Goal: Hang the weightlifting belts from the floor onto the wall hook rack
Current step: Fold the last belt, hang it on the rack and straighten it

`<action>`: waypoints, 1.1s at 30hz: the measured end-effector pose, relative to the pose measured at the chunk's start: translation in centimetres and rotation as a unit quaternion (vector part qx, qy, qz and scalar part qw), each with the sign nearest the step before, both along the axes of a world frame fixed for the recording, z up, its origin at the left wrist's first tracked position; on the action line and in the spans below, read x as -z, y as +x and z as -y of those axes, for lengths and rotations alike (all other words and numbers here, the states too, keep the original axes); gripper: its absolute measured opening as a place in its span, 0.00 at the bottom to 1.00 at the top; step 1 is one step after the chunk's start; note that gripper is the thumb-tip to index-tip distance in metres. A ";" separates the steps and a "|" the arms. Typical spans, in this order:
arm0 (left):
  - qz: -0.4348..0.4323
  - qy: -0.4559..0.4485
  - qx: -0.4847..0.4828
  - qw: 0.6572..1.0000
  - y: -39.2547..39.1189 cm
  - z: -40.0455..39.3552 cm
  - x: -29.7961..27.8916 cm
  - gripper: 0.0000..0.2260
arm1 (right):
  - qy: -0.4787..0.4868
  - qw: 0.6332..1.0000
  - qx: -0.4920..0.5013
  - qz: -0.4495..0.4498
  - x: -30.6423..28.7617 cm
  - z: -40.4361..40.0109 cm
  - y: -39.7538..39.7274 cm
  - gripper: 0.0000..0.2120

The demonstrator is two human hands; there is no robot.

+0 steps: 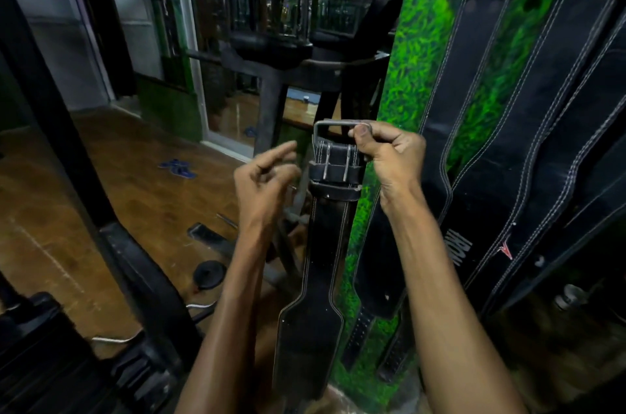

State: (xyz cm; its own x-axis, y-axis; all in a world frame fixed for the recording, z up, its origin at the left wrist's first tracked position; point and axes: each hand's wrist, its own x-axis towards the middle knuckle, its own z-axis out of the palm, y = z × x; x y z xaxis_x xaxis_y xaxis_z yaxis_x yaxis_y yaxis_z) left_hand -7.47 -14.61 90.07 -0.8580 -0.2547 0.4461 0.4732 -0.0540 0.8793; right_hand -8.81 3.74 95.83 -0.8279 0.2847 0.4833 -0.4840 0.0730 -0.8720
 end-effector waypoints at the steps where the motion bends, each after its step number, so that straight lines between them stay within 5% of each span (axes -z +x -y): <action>1: -0.039 -0.010 -0.023 0.999 -0.5 -0.1 -1.2 0.13 | -0.006 1.000 0.004 -0.004 -0.5 0.0 -0.3 0.01; 11: -0.126 -0.022 0.028 0.991 -9.5 -5.8 -14.0 0.04 | 0.009 0.997 0.054 -0.048 -9.4 -3.1 -3.6 0.09; 21: -0.176 -0.045 0.076 0.980 -15.0 -10.0 -27.3 0.04 | 0.128 0.946 0.261 -0.143 -20.8 -6.4 -5.5 0.07; 26: -0.128 -0.114 0.031 0.985 -16.5 -12.1 -32.8 0.03 | 0.124 0.914 0.361 -0.136 -25.0 -7.6 -6.5 0.13; 33: -0.071 -0.118 -0.007 0.990 -17.3 -13.9 -36.6 0.12 | 0.130 0.875 0.453 -0.109 -27.8 -7.2 -7.0 0.07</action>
State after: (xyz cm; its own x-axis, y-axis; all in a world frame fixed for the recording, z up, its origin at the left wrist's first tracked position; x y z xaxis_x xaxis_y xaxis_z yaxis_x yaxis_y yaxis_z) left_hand -24.80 -0.76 126.65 -0.7793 -0.1403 0.6107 0.5925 0.1522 0.7910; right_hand -15.80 10.99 123.68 -0.1993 0.6328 0.7482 -0.2773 0.6959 -0.6625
